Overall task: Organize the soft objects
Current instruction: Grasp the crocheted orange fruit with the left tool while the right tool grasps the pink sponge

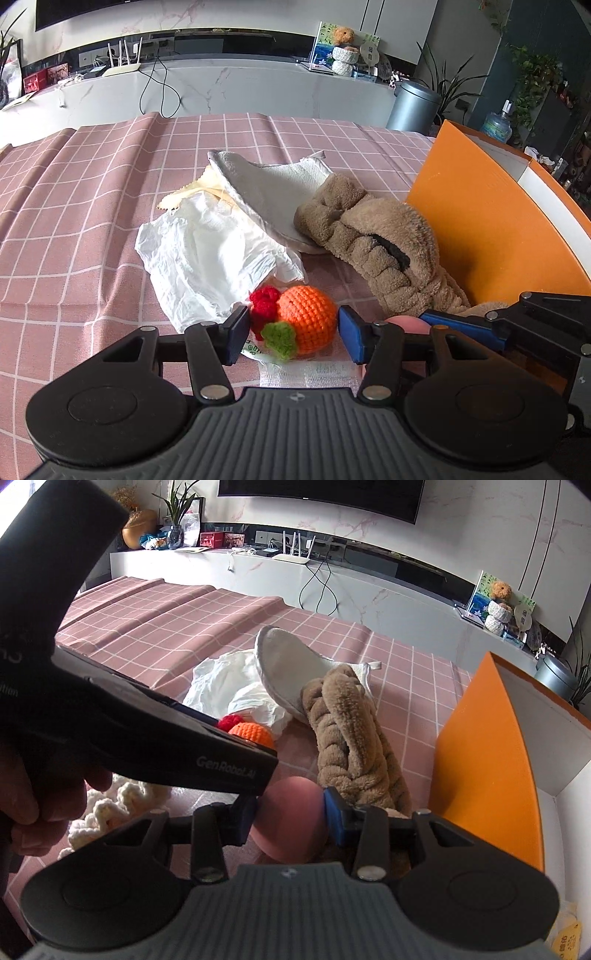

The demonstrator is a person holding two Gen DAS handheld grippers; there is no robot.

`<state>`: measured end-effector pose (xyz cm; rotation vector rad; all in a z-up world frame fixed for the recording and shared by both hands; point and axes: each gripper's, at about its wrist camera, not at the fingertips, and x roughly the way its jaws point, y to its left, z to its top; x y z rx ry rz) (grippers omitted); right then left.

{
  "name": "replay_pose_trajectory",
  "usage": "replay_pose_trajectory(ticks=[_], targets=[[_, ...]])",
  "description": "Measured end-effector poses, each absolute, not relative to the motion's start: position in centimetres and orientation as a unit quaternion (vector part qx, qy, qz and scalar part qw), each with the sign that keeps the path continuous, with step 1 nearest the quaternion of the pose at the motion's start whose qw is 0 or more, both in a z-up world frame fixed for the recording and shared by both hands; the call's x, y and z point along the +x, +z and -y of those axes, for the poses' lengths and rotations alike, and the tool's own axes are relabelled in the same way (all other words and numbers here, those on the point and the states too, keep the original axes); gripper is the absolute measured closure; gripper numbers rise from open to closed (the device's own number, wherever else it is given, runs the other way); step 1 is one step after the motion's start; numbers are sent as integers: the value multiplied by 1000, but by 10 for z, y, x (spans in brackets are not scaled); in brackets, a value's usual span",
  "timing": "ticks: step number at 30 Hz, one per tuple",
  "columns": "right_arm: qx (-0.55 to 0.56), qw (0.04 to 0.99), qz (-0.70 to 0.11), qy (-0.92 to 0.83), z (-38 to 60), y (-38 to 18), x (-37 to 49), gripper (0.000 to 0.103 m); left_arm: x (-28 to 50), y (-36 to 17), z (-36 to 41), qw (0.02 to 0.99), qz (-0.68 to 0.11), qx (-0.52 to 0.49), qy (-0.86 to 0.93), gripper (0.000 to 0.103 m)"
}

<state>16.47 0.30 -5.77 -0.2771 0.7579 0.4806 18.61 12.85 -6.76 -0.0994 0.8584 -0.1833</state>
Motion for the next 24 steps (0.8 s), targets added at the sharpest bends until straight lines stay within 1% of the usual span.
replay_pose_trajectory(ticks=[3, 8, 14, 24], targets=[[-129, 892, -366, 232, -3, -58, 167, 63, 183, -66, -128, 906, -411, -52, -85, 46], [-123, 897, -355, 231, -2, -48, 161, 64, 170, -52, -133, 915, -392, -62, -79, 47], [-102, 904, -337, 242, 6, -25, 146, 64, 144, -20, -141, 925, -364, -87, -65, 47], [-62, 917, -306, 248, 39, 25, 113, 64, 106, 18, -135, 930, -348, -104, -64, 47]])
